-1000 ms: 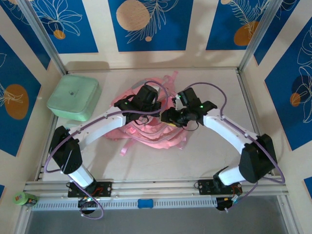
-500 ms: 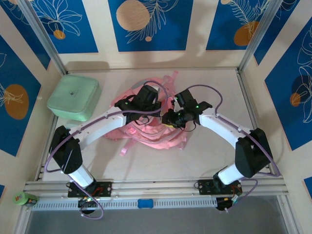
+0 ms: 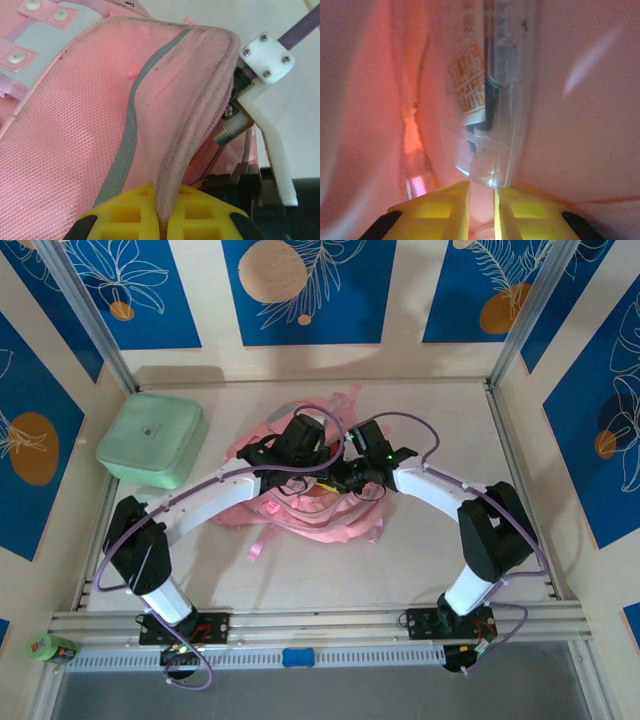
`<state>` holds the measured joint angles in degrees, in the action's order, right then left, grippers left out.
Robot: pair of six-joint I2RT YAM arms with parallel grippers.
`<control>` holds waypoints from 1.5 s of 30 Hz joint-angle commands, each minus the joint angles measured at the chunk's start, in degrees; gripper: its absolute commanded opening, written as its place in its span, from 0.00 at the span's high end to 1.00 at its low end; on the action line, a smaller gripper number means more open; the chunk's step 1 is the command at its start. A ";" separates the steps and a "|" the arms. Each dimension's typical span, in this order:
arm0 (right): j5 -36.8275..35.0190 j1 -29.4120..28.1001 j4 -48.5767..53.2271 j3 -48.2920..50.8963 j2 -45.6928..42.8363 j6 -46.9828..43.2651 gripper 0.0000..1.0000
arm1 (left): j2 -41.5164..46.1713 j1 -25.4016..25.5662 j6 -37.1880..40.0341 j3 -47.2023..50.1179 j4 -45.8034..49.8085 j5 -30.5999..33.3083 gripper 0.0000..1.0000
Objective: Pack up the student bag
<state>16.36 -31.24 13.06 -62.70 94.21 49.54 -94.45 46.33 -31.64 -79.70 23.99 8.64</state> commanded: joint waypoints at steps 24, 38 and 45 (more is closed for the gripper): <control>-29.97 -8.08 25.80 3.68 -21.73 -4.41 0.41 | 14.13 -7.34 -6.78 14.41 -10.24 -8.72 0.41; -46.49 -28.52 24.66 -13.25 1.28 7.48 0.40 | 15.07 -19.52 -11.38 29.69 -18.16 -15.31 0.46; -47.71 -28.74 21.49 -16.04 8.81 9.51 0.55 | 15.51 -19.53 -15.38 33.64 -23.10 -16.11 0.46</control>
<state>-27.79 -59.90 35.07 -76.82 101.58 56.71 -80.53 27.22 -44.82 -46.72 5.06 -6.24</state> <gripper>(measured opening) 0.464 0.537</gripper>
